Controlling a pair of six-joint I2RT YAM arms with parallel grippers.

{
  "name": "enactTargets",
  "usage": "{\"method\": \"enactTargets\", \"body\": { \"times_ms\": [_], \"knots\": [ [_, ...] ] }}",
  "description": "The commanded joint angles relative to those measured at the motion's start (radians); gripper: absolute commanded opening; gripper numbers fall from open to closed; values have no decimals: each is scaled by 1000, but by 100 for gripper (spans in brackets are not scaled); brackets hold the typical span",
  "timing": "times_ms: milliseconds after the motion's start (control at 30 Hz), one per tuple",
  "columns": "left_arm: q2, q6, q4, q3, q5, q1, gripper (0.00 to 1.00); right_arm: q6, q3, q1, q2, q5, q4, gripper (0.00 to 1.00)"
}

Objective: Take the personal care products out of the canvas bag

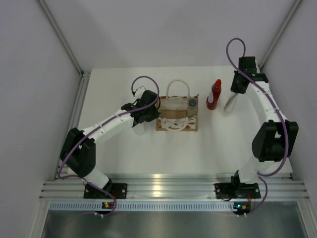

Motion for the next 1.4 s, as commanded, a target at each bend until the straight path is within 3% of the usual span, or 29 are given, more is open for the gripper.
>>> {"method": "enactTargets", "body": {
  "times_ms": [0,233,367,467,567,967,1067,1233,1367],
  "knots": [
    [-27,-5,6,5,-19,0,0,-11,28,-10,38,33,126,0],
    [-39,15,6,-4,-26,0,0,-10,-1,-10,103,-11,135,2],
    [-38,16,6,-6,-23,0,0,-8,-9,-10,104,-13,137,40],
    [-35,19,7,-1,-17,1,0,-8,-11,-12,94,-11,137,59],
    [-35,21,7,-3,-17,1,0,-7,-12,-10,74,-11,135,67],
    [-35,16,6,-3,-22,1,0,0,11,19,-116,-24,111,70],
    [-33,12,6,-1,-19,0,0,-14,12,78,-181,-22,111,69],
    [-29,6,7,5,-15,1,0,-40,-6,204,-242,-149,111,66],
    [-29,4,6,3,-15,1,0,-5,-32,328,-247,-142,109,62]
  ]
}}
